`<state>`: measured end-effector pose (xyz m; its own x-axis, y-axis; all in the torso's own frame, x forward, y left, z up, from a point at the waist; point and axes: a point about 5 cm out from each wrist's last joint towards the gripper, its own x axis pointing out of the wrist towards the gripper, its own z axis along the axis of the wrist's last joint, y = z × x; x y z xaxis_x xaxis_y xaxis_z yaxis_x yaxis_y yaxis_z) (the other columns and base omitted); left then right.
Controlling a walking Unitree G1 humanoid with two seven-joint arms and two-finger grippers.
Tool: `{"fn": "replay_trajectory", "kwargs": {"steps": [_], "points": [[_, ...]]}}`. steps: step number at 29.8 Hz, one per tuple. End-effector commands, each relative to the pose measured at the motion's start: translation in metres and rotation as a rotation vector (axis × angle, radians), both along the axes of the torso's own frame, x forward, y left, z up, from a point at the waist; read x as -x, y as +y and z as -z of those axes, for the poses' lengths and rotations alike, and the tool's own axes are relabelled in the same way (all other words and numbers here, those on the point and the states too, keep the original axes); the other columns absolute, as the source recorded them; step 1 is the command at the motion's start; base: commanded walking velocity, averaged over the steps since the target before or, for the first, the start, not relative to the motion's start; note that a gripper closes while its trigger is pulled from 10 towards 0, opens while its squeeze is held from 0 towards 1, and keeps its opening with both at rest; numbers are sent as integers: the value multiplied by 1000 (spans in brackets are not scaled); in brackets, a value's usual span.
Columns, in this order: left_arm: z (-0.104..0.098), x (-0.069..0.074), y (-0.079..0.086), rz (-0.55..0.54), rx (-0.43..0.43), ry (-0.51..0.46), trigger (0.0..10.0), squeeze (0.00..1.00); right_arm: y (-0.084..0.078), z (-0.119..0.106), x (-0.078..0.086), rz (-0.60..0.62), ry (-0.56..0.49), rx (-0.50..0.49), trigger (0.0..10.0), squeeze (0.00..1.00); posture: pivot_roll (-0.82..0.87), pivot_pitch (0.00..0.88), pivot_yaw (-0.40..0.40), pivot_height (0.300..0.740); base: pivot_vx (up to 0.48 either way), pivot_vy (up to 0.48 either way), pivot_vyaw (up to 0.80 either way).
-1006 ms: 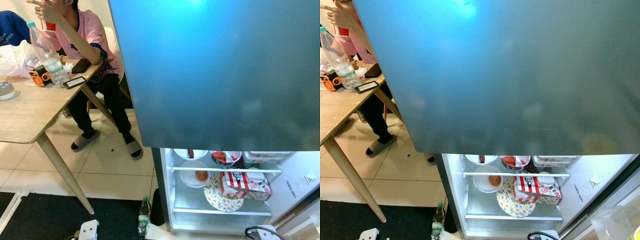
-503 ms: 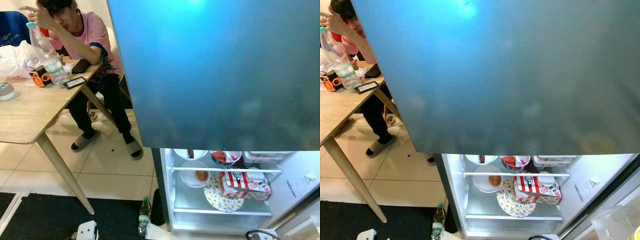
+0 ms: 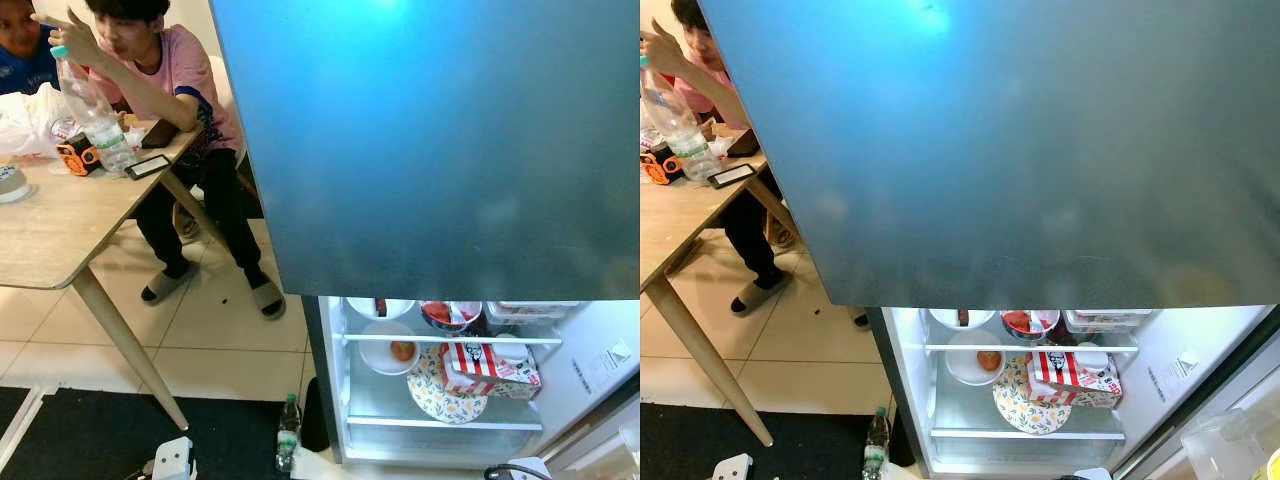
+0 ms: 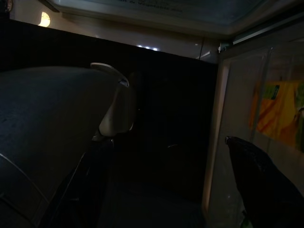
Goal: Restocking fridge
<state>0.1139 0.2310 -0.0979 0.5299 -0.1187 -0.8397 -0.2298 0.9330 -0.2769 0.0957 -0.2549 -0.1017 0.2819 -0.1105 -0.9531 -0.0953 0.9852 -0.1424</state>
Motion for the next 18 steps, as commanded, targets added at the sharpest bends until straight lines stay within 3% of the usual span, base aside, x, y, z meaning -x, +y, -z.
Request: {"fn": "replay_trajectory", "kwargs": {"steps": [1, 18], "points": [[-1, 2, 8, -1, -26, 7, 10000, 0, 3, -1, -7, -27, -20, 3, 10000, 0, -33, 0, 38, 740, 0, 0, 0], [0, -8, -10, 46, 8, -6, 10000, 0, 6, -3, -17, -31, -40, -1, 10000, 0, -44, 0, 36, 740, 0, 0, 0]]}}
